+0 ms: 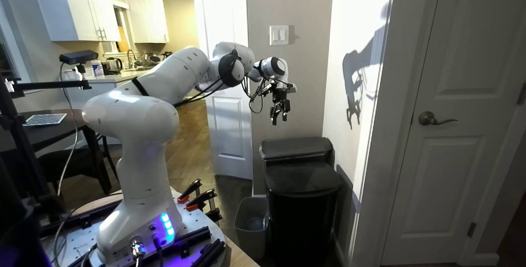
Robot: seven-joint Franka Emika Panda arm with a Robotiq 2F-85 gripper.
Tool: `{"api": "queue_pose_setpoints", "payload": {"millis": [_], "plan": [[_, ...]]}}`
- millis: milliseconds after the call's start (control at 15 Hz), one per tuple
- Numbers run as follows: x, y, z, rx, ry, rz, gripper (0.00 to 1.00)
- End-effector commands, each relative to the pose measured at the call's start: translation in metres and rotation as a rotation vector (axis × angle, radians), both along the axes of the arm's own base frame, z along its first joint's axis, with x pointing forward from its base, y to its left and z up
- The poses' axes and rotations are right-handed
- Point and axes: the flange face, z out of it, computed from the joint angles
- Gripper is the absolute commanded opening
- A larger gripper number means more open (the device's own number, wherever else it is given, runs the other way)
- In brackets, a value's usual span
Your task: Close the bin completely
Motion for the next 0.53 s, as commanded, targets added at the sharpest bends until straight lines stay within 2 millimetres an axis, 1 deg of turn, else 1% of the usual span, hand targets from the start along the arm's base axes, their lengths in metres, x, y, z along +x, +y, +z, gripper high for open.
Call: {"api": "queue_pose_setpoints", "payload": {"millis": [0,67,133,467], "plan": [[-0.0115,-0.0008,0.0033,0.008,0.131,0.099,1.00],[-0.0127,-0.0002,0.0032,0.018,0.150,0.119,1.00],[-0.0100,0.0017,-0.0005,0.012,0.098,0.066,1.00],[-0.0111,0.0014,-0.0010,0.024,0.120,0.091,1.00]]}}
